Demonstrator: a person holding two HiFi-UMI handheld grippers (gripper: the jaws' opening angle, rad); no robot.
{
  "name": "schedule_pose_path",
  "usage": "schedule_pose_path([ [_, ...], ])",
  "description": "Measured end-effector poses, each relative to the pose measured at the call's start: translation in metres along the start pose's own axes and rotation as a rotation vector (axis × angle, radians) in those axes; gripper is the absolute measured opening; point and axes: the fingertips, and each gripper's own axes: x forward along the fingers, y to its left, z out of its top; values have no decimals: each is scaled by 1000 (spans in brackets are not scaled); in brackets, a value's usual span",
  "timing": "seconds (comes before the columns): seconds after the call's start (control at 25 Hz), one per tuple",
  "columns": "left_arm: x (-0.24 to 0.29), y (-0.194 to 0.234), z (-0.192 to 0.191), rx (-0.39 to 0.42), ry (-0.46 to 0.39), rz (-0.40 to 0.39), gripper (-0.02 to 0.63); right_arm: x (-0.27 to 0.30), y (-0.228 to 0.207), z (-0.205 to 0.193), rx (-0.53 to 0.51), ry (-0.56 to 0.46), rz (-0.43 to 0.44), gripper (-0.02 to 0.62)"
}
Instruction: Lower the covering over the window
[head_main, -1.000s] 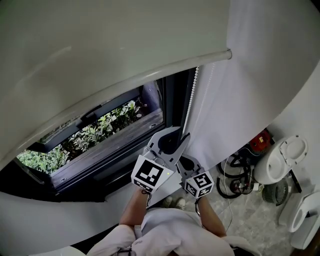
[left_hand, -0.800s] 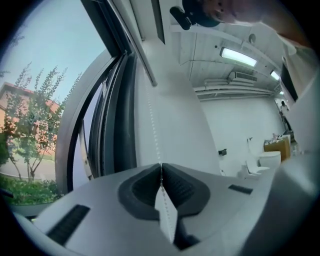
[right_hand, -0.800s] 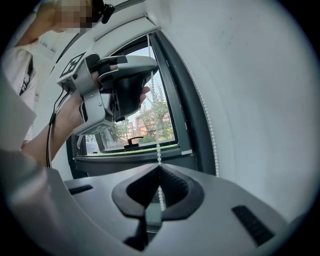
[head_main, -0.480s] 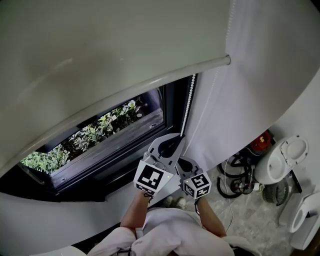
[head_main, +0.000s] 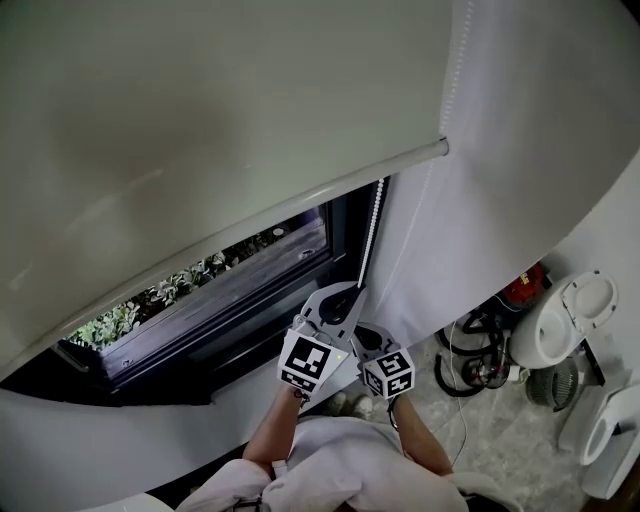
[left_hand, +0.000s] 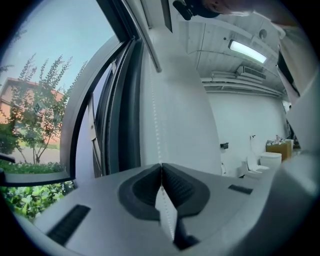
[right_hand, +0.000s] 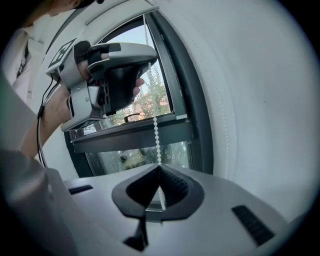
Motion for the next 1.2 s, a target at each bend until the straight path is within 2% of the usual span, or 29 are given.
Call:
schedule_pose_path([
  [1.2, -3, -7, -114, -82, 180, 6, 15, 24, -9, -107, 26, 260, 0, -2],
])
